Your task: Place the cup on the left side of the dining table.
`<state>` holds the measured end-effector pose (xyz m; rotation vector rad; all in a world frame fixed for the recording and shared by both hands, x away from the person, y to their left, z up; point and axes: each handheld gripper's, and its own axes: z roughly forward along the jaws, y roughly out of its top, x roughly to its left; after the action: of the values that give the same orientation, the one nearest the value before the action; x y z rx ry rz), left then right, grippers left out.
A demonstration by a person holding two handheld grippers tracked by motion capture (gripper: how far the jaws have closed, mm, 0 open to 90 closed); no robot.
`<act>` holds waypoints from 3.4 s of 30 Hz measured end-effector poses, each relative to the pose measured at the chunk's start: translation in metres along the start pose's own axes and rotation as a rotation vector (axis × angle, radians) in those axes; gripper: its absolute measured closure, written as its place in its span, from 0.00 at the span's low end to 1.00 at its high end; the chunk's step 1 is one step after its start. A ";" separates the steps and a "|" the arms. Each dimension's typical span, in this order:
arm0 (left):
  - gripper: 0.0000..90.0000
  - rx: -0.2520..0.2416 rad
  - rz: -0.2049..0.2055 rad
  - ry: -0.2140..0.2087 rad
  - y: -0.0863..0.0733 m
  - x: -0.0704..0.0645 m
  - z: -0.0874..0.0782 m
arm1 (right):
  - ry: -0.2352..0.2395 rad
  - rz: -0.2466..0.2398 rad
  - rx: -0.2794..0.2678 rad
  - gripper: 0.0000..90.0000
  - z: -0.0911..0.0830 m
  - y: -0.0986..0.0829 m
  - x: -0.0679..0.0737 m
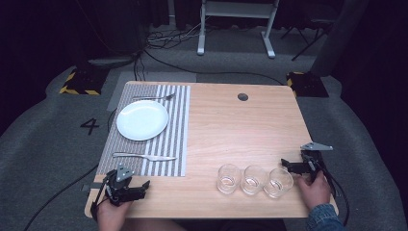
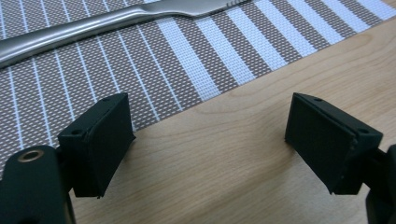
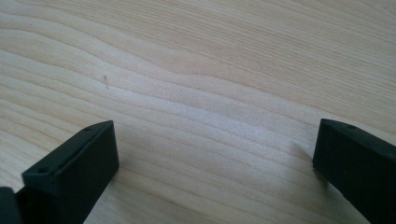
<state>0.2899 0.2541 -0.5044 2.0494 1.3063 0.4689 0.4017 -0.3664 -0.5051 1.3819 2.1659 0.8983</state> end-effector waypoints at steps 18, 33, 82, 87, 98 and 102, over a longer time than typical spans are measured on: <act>0.17 -0.107 -0.031 -0.061 0.030 -0.019 -0.025 | 0.000 0.000 0.000 0.01 0.000 0.000 0.000; 0.18 -0.232 -0.063 -0.182 0.051 -0.032 -0.064 | 0.000 0.000 0.000 0.01 0.000 0.000 0.000; 0.17 -0.228 0.120 -0.234 0.125 -0.097 -0.028 | 0.001 -0.002 0.000 0.01 0.000 0.000 0.000; 0.17 -0.219 0.146 -0.246 0.134 -0.109 -0.020 | 0.001 -0.001 0.000 0.01 0.000 0.000 0.000; 0.17 -0.210 0.189 -0.315 0.147 -0.129 -0.005 | -0.002 0.002 0.000 0.01 0.000 0.000 0.000; 0.17 -0.223 0.196 -0.325 0.152 -0.137 -0.002 | -0.003 0.003 0.000 0.01 0.000 0.000 0.000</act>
<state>0.3294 0.0874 -0.3917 1.9726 0.8289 0.3320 0.4014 -0.3662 -0.5052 1.3857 2.1625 0.8972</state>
